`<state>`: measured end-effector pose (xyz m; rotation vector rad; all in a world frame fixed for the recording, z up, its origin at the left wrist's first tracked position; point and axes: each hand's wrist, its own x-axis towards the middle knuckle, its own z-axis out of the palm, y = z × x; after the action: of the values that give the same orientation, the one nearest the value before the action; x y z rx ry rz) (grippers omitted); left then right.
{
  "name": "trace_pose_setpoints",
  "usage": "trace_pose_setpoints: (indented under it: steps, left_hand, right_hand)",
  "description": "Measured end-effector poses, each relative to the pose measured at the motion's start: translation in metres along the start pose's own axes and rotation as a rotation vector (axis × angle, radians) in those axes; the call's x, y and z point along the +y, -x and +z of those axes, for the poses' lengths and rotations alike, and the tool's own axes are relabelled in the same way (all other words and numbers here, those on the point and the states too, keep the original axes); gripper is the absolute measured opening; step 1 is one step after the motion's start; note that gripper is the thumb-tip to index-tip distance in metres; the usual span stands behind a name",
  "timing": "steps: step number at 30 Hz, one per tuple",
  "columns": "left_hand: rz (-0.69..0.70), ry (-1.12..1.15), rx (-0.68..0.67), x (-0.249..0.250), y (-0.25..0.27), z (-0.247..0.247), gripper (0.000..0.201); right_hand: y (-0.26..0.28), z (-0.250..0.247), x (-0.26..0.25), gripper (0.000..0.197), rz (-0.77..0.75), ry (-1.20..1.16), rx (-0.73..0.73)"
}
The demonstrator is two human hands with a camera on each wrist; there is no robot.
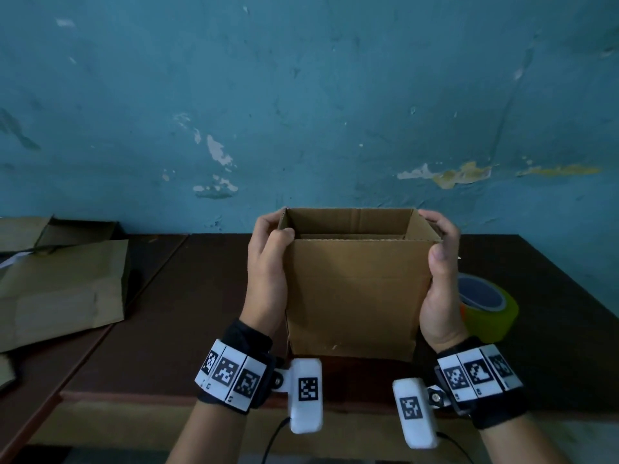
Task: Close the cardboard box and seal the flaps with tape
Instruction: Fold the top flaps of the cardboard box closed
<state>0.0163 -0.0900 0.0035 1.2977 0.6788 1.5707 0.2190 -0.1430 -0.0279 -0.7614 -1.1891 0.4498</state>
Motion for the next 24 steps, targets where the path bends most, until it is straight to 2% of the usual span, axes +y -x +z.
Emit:
trace_pose_setpoints:
  steps: [4,7,9,11,14,19,22,24]
  left_hand:
    - [0.029,-0.045,-0.012,0.002,0.005,0.0,0.045]
    - [0.019,-0.025,-0.084,0.003,0.0,-0.001,0.033]
    - [0.057,-0.087,-0.139,0.004,-0.004,-0.002,0.027]
    - [0.093,-0.167,-0.175,0.002,-0.006,-0.001,0.033]
    - [0.077,-0.168,-0.206,0.004,-0.007,-0.001,0.04]
    - [-0.023,-0.139,-0.305,0.009,-0.011,-0.008,0.046]
    - [-0.065,-0.131,-0.359,0.012,-0.009,-0.012,0.049]
    - [-0.078,-0.145,-0.376,0.014,-0.009,-0.013,0.051]
  right_hand:
    - [0.001,-0.006,0.005,0.066,0.003,0.019,0.004]
    - [0.002,-0.008,0.005,0.054,-0.036,0.029,-0.009]
    - [0.002,-0.007,0.005,0.058,-0.019,0.021,-0.007]
    - [0.001,-0.007,0.007,0.064,-0.008,0.019,-0.002]
    - [-0.003,-0.006,0.007,0.058,-0.008,0.04,0.017]
    - [0.005,-0.007,0.01,0.081,0.04,-0.056,0.013]
    - [-0.002,-0.005,0.012,0.092,0.065,0.002,0.042]
    - [-0.004,-0.006,0.015,0.087,0.06,0.05,0.046]
